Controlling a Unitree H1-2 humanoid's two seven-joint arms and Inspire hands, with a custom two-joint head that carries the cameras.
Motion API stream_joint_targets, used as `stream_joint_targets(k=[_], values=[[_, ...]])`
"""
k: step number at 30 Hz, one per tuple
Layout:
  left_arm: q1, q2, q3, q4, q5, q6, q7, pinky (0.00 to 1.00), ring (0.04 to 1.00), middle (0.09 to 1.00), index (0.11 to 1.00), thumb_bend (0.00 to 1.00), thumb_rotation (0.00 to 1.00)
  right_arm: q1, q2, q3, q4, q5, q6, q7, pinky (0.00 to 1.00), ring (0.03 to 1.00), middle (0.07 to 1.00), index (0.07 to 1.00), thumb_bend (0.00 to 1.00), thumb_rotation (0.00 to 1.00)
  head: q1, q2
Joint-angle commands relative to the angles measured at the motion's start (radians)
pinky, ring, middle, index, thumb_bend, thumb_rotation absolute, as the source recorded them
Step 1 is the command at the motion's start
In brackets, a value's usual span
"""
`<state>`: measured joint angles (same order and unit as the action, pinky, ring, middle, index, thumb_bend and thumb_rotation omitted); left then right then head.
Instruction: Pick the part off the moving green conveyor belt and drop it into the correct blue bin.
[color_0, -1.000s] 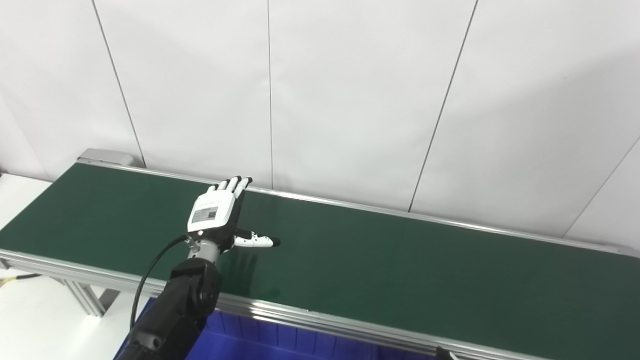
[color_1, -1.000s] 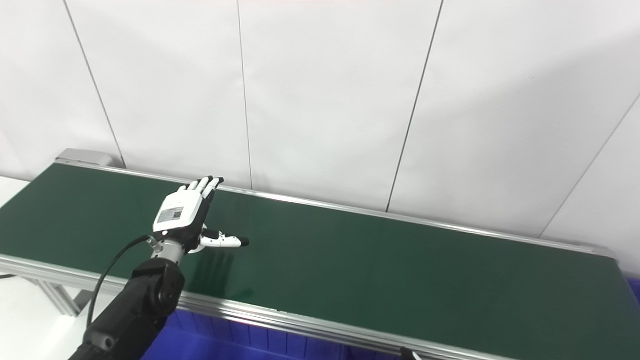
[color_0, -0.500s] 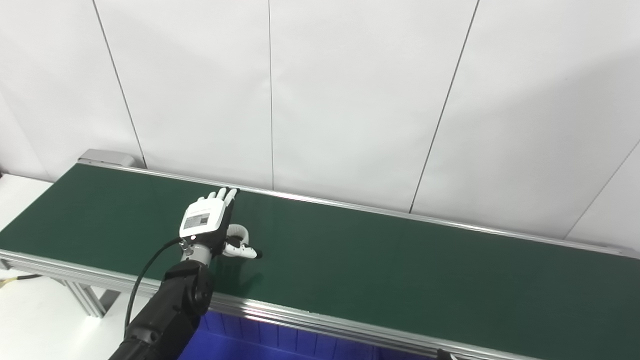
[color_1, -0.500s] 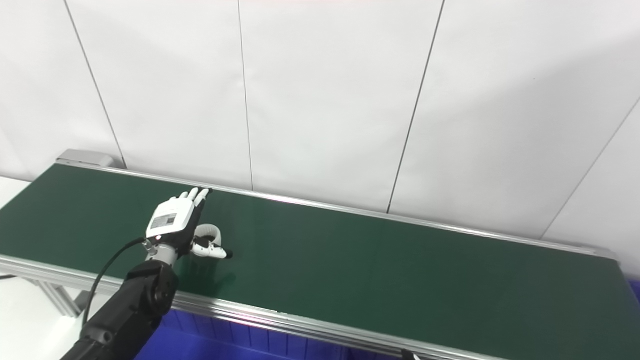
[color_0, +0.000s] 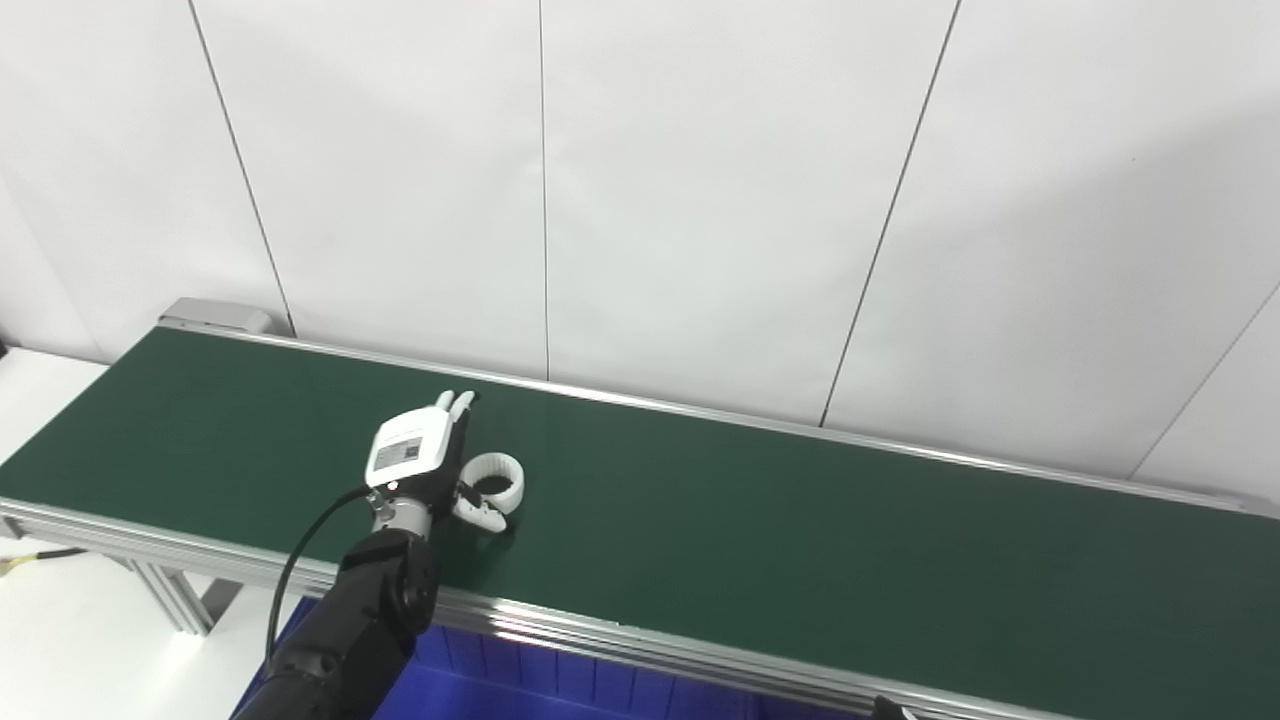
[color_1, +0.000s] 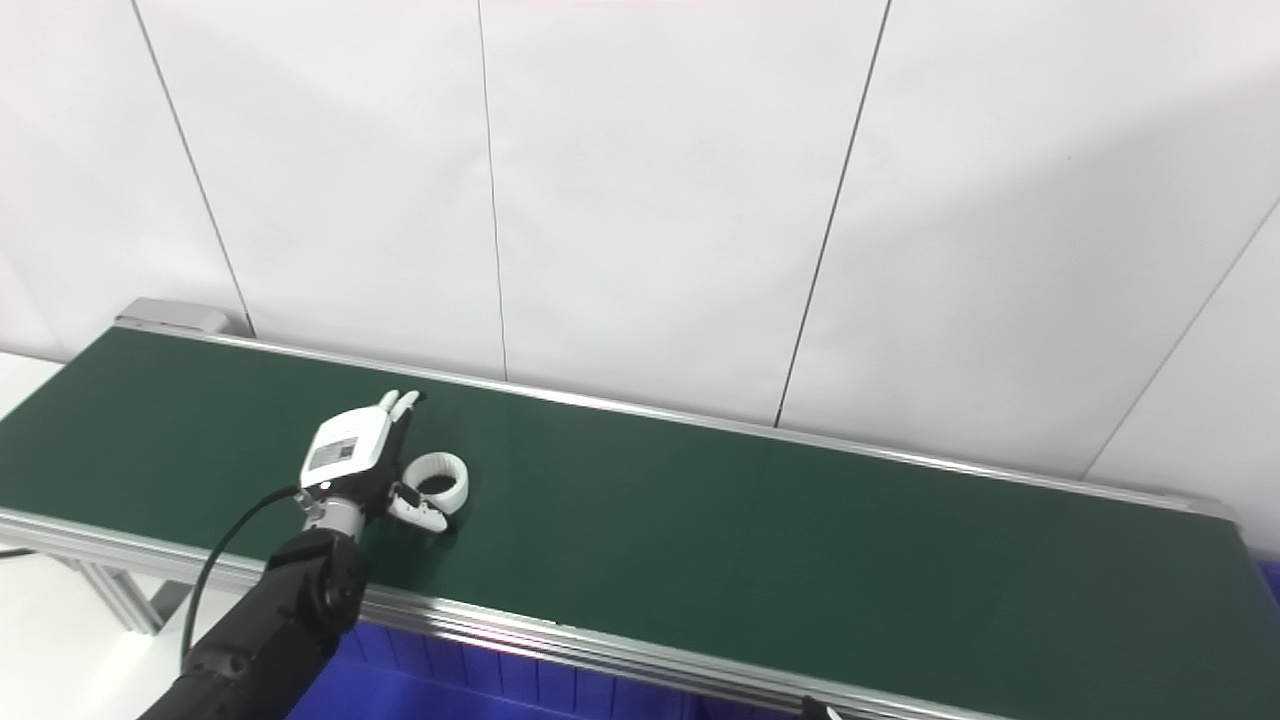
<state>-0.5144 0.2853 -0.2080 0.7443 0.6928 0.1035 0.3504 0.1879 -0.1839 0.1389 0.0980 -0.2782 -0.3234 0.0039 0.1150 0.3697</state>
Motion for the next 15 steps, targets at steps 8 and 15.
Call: stream_joint_targets(k=[8, 15], values=[[-0.071, -0.023, 0.031, 0.134, -0.158, -0.318, 0.101, 0.45, 0.467, 0.528, 0.691, 0.51, 0.0, 0.008, 0.001, -0.012, -0.038, 0.009, -0.06, -0.015, 0.76, 0.844, 0.882, 0.899, 0.8, 0.27, 0.001, 0.006], [-0.078, -0.013, 0.009, 0.125, -0.249, -0.459, -0.054, 0.44, 0.424, 0.534, 0.638, 0.49, 0.0, 0.012, 0.006, -0.013, -0.045, 0.014, -0.068, -0.015, 0.76, 0.847, 0.888, 0.908, 0.79, 0.27, -0.001, 0.016]])
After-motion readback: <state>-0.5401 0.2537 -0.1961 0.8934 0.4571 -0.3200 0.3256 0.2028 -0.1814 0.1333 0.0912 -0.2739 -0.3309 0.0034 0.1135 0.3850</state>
